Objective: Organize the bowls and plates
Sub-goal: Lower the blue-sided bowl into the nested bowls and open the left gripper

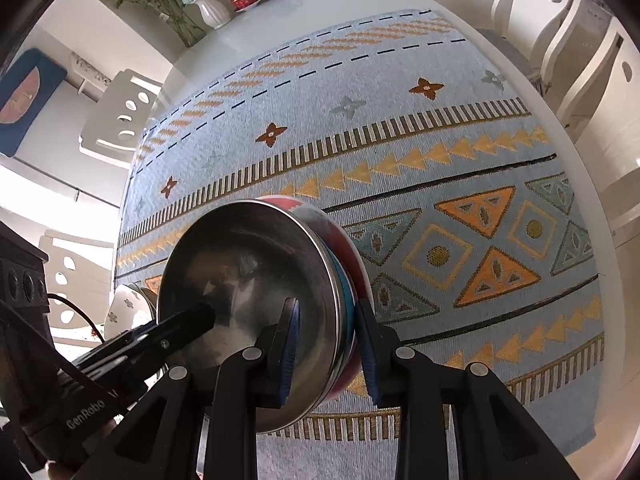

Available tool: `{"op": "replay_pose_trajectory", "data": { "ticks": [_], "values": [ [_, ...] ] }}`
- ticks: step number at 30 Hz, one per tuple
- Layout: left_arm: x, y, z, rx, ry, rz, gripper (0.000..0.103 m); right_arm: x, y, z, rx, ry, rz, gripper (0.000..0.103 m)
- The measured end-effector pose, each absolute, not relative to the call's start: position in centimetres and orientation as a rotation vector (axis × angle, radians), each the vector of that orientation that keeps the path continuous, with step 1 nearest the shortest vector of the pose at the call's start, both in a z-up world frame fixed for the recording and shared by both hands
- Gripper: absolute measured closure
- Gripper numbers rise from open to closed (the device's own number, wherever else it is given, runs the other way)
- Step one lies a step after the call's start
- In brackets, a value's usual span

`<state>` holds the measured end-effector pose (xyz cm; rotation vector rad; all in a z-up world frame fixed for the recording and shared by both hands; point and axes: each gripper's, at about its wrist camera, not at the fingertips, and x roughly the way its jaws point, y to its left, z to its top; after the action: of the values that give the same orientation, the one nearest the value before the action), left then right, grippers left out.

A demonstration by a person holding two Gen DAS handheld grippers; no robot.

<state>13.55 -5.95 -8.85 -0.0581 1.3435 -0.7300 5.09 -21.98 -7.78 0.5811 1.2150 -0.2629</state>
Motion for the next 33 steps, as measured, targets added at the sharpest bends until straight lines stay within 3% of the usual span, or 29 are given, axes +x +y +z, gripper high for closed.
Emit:
{"op": "replay_pose_trajectory", "data": {
  "ticks": [27,28,31,32,33],
  "values": [
    [13.5,-3.1,-8.1,-0.135,1.329,-0.656,0.08,3.6,-23.0,-6.2,0.612,1.19,-0.256,0.075],
    [13.2,-3.1,-7.9,-0.142,1.321,-0.667,0.079,3.4,-23.1,-5.8,0.605,1.174,-0.259,0.075],
    [12.5,-3.2,-7.1,-0.161,1.297,-0.711,0.049,2.6,-23.7,-5.2,0.646,1.123,-0.232,0.067],
    [12.4,-3.3,-6.9,-0.167,1.287,-0.713,0.037,2.4,-23.9,-5.2,0.666,1.11,-0.217,0.052],
    [12.3,-3.2,-6.6,-0.178,1.269,-0.705,0.032,2.3,-24.0,-5.1,0.688,1.095,-0.199,0.041]
  ]
}}
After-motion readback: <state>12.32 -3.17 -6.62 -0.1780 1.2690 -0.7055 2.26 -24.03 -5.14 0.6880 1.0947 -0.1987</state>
